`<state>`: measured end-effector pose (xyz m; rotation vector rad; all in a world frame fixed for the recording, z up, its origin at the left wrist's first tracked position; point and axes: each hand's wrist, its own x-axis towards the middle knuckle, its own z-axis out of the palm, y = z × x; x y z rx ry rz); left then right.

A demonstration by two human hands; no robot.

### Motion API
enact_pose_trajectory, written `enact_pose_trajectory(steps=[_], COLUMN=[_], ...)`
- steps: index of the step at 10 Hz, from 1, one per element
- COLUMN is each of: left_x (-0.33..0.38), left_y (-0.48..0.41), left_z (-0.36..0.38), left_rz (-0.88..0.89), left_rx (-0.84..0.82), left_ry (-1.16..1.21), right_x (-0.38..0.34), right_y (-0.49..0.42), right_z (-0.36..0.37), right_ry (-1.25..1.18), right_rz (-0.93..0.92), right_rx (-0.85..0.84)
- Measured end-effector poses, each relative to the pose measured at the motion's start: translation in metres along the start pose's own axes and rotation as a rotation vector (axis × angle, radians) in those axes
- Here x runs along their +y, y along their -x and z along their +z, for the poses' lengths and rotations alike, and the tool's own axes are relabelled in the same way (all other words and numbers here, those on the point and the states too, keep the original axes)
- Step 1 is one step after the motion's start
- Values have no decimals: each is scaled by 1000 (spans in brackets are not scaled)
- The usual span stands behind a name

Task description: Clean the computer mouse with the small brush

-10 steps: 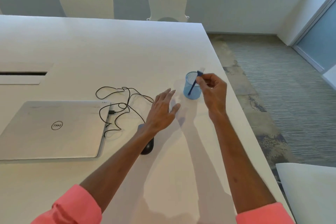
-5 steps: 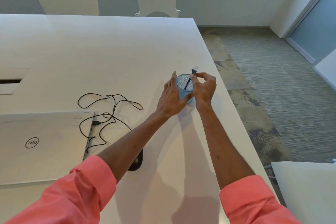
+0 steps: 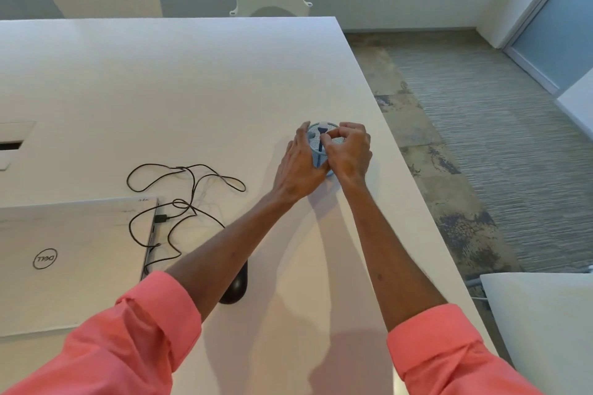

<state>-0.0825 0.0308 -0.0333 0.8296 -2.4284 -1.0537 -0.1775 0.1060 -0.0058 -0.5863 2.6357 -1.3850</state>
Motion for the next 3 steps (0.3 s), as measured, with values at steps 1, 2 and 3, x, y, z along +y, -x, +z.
enact_pose_trajectory(steps=[1, 2, 3], left_x=[3, 1, 2], left_y=[3, 4, 7], left_z=[-3, -8, -15], left_rz=[-37, -22, -3], left_rx=[-21, -57, -96], left_ry=[19, 14, 15], right_x=[-2, -2, -6], right_y=[1, 3, 8], right_z=[1, 1, -4], right_ry=[36, 66, 108], right_rz=[-1, -16, -48], right_rx=[28, 53, 108])
